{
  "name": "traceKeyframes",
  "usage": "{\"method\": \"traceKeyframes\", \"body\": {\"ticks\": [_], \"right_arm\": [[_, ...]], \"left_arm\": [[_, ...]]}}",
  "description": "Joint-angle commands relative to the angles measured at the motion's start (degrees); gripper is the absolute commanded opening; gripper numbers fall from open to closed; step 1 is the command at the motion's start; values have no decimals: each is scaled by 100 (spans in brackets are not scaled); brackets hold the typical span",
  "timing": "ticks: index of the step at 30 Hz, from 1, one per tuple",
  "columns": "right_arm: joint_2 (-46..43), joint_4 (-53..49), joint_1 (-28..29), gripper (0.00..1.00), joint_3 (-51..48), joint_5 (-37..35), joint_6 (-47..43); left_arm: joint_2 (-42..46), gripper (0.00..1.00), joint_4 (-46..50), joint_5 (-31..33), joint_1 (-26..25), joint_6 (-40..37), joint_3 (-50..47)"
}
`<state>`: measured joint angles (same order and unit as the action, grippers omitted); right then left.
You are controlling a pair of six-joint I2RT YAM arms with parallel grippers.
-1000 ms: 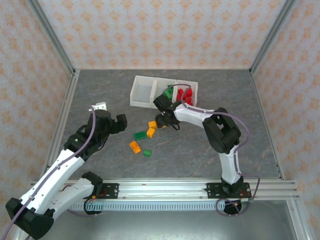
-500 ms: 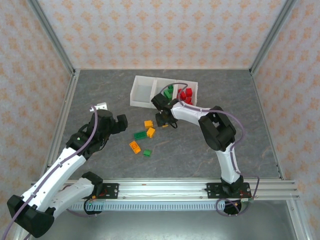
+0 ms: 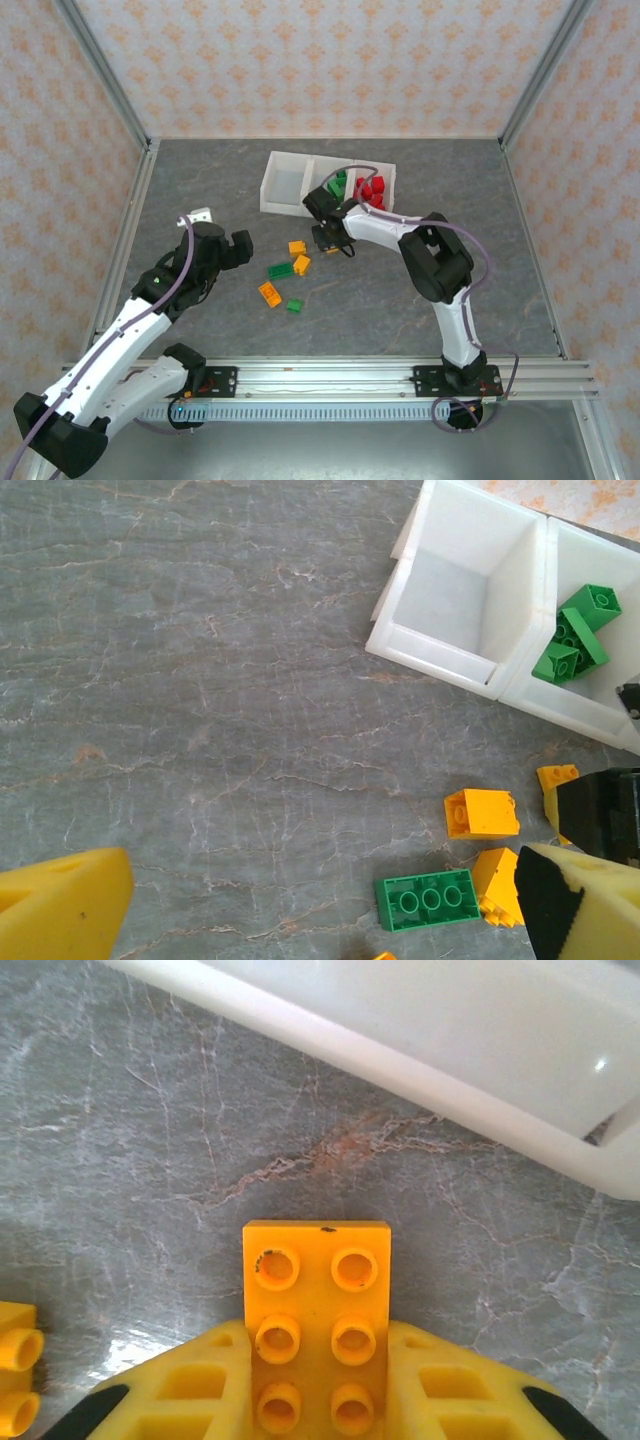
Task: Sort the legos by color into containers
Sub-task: Pick up the lego from the center of the table, then place the lego in the container.
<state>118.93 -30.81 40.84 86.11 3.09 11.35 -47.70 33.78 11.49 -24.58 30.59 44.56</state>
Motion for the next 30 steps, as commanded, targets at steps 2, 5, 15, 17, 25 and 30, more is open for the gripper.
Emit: {"method": "traceKeyframes", "body": {"ticks": [2,5,15,17,25,30], "right_arm": [[-837,484,25,24,-6,110,340],[-1116,925,28,22,28,268,506],[-304,1713,-45,22,1330,598,746],[108,1765,-59,22,1813,662,750],[1776,1446,-248,24,3925,966,710],[2437,1163,-424,35,4828,1144,840]], "left_arm": [[125,99,129,254,67,198,-117],[145,99,168,343,67,217,-100],[288,99,102,486,68,204,-195],[279,99,102,486,67,196,-193],[290,99,-16,263,76,55,-247],[288,100,-127,155,85,18,-315]]}}
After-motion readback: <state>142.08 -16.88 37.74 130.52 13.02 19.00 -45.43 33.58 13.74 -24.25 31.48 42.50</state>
